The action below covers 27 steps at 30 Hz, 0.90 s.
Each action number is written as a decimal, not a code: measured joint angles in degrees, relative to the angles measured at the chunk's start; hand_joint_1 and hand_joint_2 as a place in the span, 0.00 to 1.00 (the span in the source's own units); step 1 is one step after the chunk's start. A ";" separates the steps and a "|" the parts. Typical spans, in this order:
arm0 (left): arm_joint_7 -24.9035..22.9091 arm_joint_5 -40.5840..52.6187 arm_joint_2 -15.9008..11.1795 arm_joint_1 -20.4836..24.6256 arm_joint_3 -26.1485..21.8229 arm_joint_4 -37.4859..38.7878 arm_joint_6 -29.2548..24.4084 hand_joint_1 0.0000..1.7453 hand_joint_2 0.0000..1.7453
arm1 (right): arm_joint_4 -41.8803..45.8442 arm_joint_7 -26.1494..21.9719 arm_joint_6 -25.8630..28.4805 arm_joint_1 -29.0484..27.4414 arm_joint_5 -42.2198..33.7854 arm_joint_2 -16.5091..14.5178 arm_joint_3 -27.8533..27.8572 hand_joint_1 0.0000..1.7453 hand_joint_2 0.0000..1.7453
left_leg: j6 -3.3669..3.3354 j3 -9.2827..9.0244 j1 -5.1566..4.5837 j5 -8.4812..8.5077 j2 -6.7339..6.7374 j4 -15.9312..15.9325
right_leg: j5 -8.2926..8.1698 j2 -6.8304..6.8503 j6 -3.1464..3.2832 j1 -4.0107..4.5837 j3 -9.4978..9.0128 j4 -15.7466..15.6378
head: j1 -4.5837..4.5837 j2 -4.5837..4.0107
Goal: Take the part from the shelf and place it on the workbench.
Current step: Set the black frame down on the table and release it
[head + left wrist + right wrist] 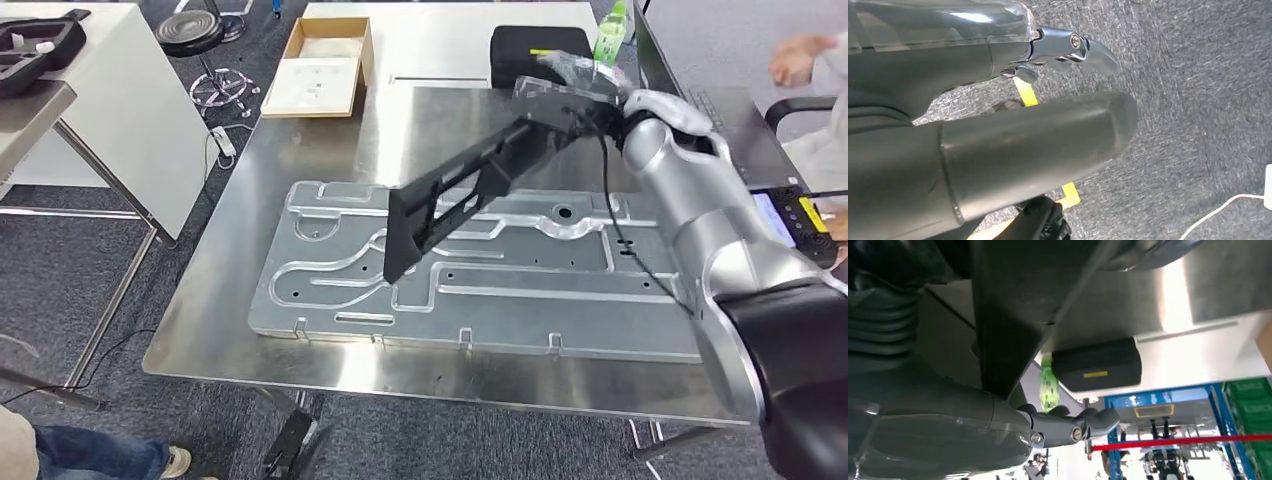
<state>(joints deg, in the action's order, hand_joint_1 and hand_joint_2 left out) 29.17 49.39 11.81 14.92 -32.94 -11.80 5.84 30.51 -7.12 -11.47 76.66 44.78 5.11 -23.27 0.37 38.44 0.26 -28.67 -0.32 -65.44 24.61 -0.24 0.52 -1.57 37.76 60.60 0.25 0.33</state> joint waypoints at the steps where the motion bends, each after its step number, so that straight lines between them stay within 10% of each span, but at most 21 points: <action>1: 0.08 -0.08 -0.02 -0.02 0.00 0.00 0.06 0.00 0.00 | -0.63 0.37 -0.63 1.38 -0.15 -0.29 -0.07 0.00 0.00 | 0.24 1.74 0.08 -1.90 0.02 -3.93 | 0.02 0.00 0.16 0.06 0.00 0.00 | -0.01 0.00; 4: 0.14 -0.28 -0.04 -0.24 0.00 0.00 0.14 0.00 0.00 | -2.23 1.18 -0.85 3.80 -0.38 -0.85 -0.46 0.00 0.00 | 0.22 4.81 0.20 -3.14 0.02 -10.14 | 0.14 0.00 0.36 0.41 -0.19 0.02 | 0.01 0.00; 8: 0.17 -0.62 -0.15 -0.42 0.00 0.00 0.18 0.00 0.00 | -3.51 1.57 -0.78 5.56 -0.47 -1.28 -0.85 0.00 0.00 | -1.33 -1.50 -0.25 3.72 -0.01 3.35 | 0.32 -0.02 0.24 0.84 -0.71 -0.13 | 0.02 0.00; 13: 0.31 -0.86 -0.29 -0.55 0.00 0.00 0.27 0.00 0.00 | -4.94 1.77 -1.84 6.41 -0.80 -1.51 -0.95 0.00 0.00 | -2.39 -3.42 -0.33 4.76 0.13 7.59 | 0.41 0.09 -1.10 0.82 -0.75 -0.40 | 0.03 0.00; 17: 0.54 -0.99 -0.31 -0.48 -0.02 0.00 0.48 0.00 0.00 | -6.67 1.95 -7.87 7.80 -2.02 -1.70 -1.28 0.00 0.00 | -3.07 -4.03 -0.08 5.48 0.33 8.87 | 6.29 0.06 -1.69 0.82 4.27 10.64 | 0.05 0.00; 19: 0.64 -1.09 -0.31 -0.64 -0.02 0.00 0.62 0.00 0.00 | -7.76 2.42 -12.30 8.12 -3.07 -1.79 -1.49 0.00 0.00 | -3.06 -4.01 -0.04 5.37 0.24 8.65 | 6.70 0.11 -2.00 0.56 5.97 14.07 | 0.05 0.00; 23: 0.98 -1.38 -0.34 -0.90 -0.03 0.00 0.88 0.00 0.00 | -10.04 4.07 -22.54 10.13 -4.76 -2.20 -1.90 0.00 0.00 | -2.16 -3.63 -0.05 4.39 -0.05 7.08 | 0.53 0.27 -2.21 0.14 0.38 2.55 | 0.04 0.00; 27: 1.20 -1.69 -0.42 -1.01 -0.04 0.00 0.88 0.00 0.00 | -11.27 5.37 -23.48 11.11 -5.43 -2.58 -1.96 0.00 0.00 | -1.14 -3.02 -0.18 3.88 -0.06 6.28 | 0.23 0.12 -0.96 0.44 -0.69 -0.22 | 0.02 0.00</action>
<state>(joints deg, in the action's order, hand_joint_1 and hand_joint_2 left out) 30.37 47.70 11.40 13.90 -32.98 -11.80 6.72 19.24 -1.75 -34.95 87.78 39.35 2.53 -25.23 -0.77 35.43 0.09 -24.79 -0.38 -59.16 24.83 -0.12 -0.44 -1.13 37.07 60.38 0.27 0.33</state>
